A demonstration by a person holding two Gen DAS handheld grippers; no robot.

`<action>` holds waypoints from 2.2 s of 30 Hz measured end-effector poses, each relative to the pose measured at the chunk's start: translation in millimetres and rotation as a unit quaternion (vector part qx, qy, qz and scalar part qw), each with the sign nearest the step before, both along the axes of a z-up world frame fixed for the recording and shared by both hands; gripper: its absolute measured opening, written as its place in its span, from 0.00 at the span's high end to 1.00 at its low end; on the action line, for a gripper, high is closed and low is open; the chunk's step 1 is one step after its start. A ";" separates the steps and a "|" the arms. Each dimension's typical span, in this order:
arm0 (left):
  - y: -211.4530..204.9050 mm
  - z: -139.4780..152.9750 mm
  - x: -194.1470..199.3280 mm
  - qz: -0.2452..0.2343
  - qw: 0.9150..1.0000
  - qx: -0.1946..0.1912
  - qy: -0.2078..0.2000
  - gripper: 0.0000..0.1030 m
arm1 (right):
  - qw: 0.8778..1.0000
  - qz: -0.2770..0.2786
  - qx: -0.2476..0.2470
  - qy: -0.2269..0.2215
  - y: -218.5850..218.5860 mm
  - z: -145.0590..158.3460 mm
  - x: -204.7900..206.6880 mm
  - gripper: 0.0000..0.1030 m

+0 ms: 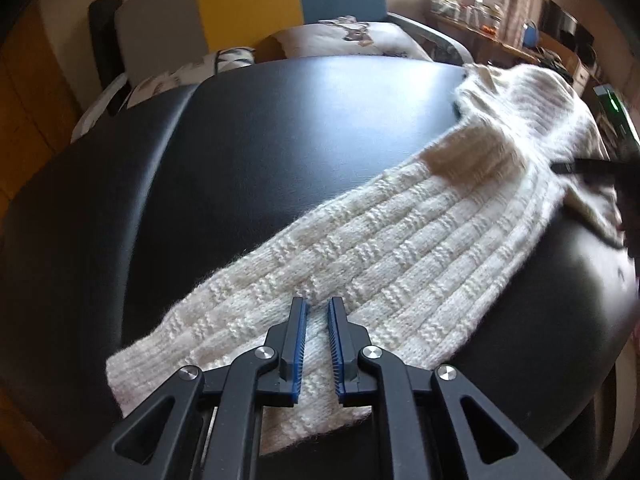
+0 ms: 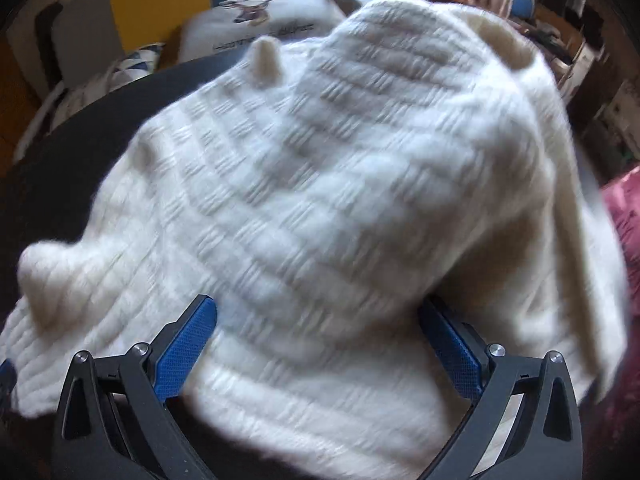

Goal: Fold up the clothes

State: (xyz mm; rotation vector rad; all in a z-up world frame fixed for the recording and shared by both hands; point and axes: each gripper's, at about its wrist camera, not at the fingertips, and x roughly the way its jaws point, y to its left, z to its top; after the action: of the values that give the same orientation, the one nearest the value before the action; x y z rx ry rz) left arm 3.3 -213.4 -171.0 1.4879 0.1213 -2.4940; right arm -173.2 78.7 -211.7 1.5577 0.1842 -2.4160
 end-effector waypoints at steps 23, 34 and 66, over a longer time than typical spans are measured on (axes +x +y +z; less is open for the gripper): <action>19.6 36.6 -35.4 -0.127 0.990 0.036 0.053 0.85 | 0.985 0.104 -0.113 0.072 -1.7 100.3 3.3 0.00; 24.1 3.3 -46.1 -0.063 0.997 0.035 0.012 0.82 | 0.986 0.162 -0.023 0.013 -79.7 40.8 -92.4 0.00; 39.5 0.4 -56.7 -0.043 0.996 0.066 0.046 0.79 | 0.991 0.136 0.007 0.019 -143.5 7.5 -97.4 0.00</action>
State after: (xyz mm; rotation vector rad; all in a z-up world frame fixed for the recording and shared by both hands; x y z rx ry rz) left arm -53.5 -173.9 -170.6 1.4553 0.2480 -2.6723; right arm -270.6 -64.8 -204.3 1.3922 0.3948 -2.2355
